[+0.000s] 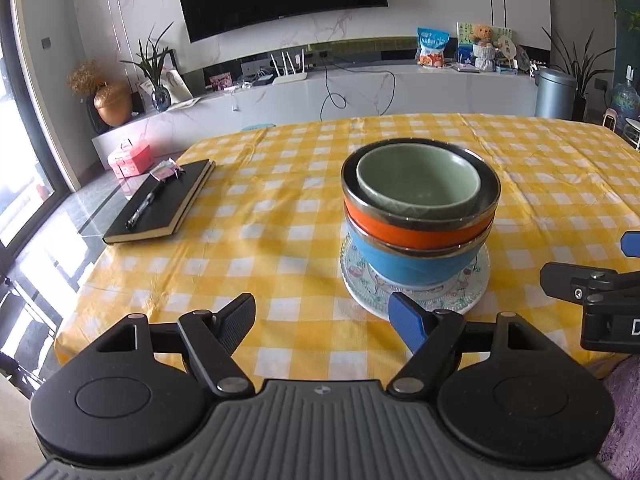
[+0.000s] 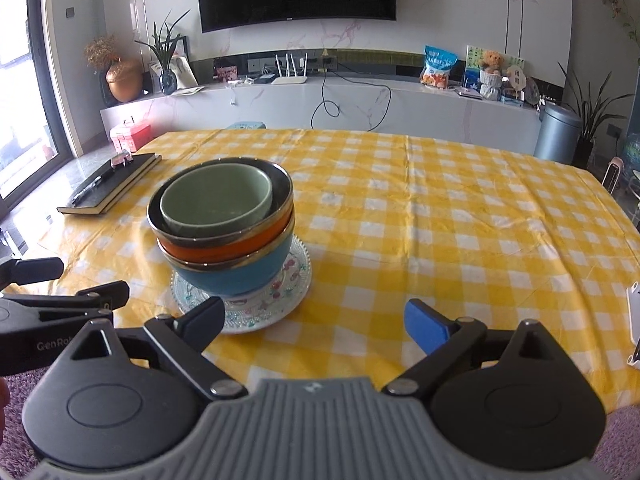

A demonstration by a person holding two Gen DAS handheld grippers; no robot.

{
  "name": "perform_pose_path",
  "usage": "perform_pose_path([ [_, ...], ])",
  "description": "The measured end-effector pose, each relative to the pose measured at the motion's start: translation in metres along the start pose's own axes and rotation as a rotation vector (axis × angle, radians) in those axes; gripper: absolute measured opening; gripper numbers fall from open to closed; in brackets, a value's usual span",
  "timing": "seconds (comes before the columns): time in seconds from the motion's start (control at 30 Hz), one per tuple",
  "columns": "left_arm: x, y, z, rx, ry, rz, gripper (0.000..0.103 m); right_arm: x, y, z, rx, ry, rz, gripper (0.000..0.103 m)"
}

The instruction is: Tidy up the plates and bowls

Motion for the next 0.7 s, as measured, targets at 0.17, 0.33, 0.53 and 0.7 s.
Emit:
perform_pose_path([
  [0.17, 0.0027, -0.0043, -0.0033, 0.008, -0.002, 0.028, 0.089, 0.0043, -0.0059, 0.0047, -0.016, 0.009, 0.025, 0.095],
  [0.33, 0.0051, -0.0058, -0.0038, 0.014, 0.0, 0.044, 0.089, 0.0067, -0.008, 0.0059, -0.02, 0.015, 0.037, 0.095],
  [0.53, 0.0068, -0.0069, -0.0007, 0.012, 0.014, 0.051, 0.089, 0.0087, -0.0086, 0.0084, -0.023, 0.022, 0.043, 0.095],
  [0.7, 0.0064, -0.0066, 0.0001, 0.012, 0.017, 0.05, 0.089, 0.0082, -0.0075, 0.009, -0.024, 0.029, 0.037, 0.095],
])
Point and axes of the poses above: each gripper's, at about its wrist camera, not at the fingertips, and y roughly against the way its jaws point, z to its left, x to its underside, the point moved 3 cm from there along -y, roughly the way its jaws point, and after that the axes turned 1 degree about x, right-handed, at the moved point
